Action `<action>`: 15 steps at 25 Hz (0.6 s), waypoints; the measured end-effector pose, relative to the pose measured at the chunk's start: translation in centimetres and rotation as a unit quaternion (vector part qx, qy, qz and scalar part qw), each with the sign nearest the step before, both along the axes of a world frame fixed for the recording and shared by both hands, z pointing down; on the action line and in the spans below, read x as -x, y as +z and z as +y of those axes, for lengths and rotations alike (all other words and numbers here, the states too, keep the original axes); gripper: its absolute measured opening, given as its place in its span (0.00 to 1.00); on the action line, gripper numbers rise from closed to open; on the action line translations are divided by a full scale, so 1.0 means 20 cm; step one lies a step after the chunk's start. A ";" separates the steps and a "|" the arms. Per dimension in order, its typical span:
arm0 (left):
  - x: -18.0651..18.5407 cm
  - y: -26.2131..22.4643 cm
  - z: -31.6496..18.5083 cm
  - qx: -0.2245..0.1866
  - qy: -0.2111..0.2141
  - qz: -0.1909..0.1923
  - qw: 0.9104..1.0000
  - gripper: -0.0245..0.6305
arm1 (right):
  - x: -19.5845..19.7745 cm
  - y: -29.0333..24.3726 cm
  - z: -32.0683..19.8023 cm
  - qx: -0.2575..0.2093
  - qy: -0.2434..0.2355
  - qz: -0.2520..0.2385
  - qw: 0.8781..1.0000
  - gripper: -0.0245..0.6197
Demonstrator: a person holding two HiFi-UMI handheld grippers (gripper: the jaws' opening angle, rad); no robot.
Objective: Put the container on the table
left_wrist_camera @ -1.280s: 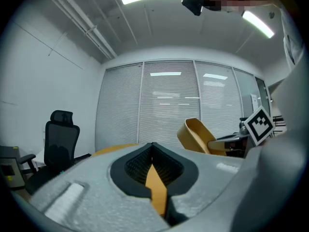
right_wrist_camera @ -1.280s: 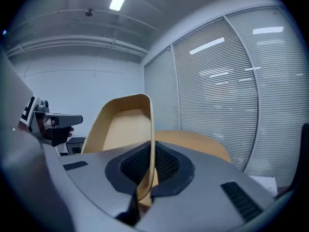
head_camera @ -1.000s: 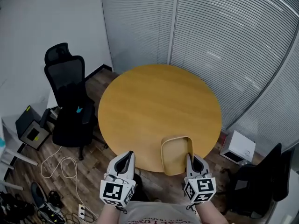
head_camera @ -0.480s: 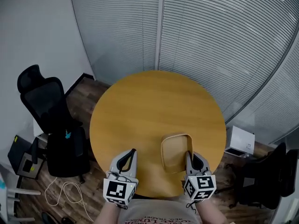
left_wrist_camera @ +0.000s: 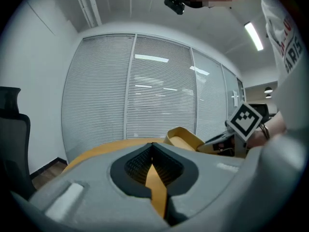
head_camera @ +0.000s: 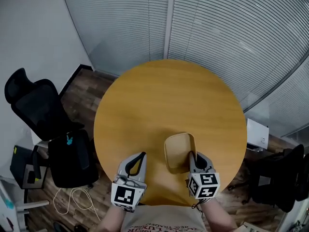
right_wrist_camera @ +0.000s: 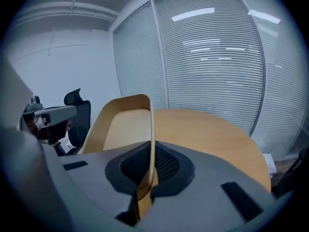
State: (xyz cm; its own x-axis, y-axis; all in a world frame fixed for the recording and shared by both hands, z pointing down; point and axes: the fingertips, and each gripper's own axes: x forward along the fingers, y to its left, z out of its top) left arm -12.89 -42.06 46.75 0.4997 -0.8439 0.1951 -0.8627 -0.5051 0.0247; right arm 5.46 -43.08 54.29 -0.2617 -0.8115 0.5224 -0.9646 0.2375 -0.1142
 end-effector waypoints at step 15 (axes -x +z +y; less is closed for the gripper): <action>0.06 0.30 -0.12 0.037 0.013 0.018 0.999 0.05 | 0.08 0.70 -0.08 0.154 -0.007 0.050 0.987 0.05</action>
